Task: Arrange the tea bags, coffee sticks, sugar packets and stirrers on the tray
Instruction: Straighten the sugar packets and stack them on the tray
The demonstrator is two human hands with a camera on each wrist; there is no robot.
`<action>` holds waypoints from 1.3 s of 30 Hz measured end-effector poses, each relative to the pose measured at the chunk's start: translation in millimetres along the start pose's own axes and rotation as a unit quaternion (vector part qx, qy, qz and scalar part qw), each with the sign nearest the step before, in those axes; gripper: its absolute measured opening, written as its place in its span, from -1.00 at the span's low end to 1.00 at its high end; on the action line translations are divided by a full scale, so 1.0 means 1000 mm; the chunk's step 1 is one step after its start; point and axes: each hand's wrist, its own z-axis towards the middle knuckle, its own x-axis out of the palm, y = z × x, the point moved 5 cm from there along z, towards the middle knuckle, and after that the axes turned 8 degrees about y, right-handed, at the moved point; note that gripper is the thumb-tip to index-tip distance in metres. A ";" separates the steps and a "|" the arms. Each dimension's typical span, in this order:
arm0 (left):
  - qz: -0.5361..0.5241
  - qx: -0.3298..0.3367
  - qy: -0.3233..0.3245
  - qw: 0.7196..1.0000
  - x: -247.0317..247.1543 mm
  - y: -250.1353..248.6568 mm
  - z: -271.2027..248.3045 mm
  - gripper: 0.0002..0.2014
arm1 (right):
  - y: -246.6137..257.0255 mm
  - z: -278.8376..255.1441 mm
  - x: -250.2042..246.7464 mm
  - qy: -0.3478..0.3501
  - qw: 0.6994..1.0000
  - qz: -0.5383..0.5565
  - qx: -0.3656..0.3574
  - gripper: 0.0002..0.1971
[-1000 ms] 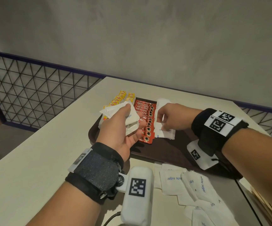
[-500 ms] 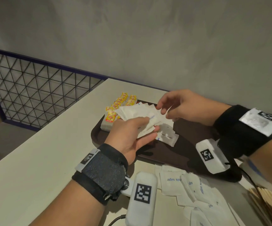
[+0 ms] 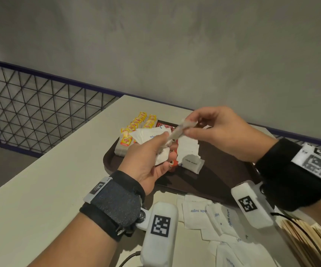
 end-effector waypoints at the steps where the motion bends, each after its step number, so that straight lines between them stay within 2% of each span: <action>1: -0.003 0.000 -0.004 1.000 -0.001 -0.001 0.001 -0.84 | -0.002 -0.001 -0.002 -0.003 0.999 0.053 0.014 -0.98; 3: -0.015 0.003 -0.010 1.000 -0.004 -0.002 0.002 -0.85 | -0.011 0.001 -0.007 0.008 0.987 0.147 0.059 -0.86; 5: -0.024 0.007 -0.012 1.000 -0.006 -0.003 0.003 -0.82 | -0.023 0.003 -0.007 0.051 0.981 0.155 0.107 -0.81; 7: -0.030 0.014 -0.016 0.999 -0.008 -0.005 0.003 -0.80 | -0.041 0.006 0.001 0.124 0.978 0.051 0.161 -0.89; 9: -0.034 0.019 -0.019 0.999 -0.009 -0.006 0.004 -0.79 | -0.060 0.009 0.014 0.202 0.954 -0.084 0.203 -0.90; 12: -0.036 0.028 -0.021 0.999 -0.010 -0.007 0.004 -0.76 | -0.080 0.015 0.034 0.243 0.926 -0.184 0.223 -0.84; 15: -0.036 0.035 -0.027 0.998 -0.011 -0.007 0.005 -0.74 | -0.086 0.022 0.044 0.225 0.923 -0.219 0.224 -0.71; 22: -0.029 0.042 -0.027 0.998 -0.011 -0.006 0.007 -0.79 | -0.084 0.032 0.048 0.187 0.910 -0.287 0.232 -0.66; 27: -0.033 0.048 -0.034 0.998 -0.013 -0.006 0.007 -0.70 | -0.082 0.031 0.048 0.160 0.909 -0.314 0.224 -0.61; 34: -0.039 0.052 -0.030 0.997 -0.012 -0.006 0.006 -0.70 | -0.082 0.026 0.040 0.124 0.915 -0.303 0.237 -0.65; 37: -0.038 0.053 -0.031 0.997 -0.012 -0.006 0.006 -0.70 | -0.081 0.020 0.037 0.139 0.921 -0.263 0.251 -0.71; 39: -0.038 0.052 -0.030 0.997 -0.011 -0.006 0.006 -0.72 | -0.076 0.017 0.040 0.159 0.933 -0.225 0.234 -0.79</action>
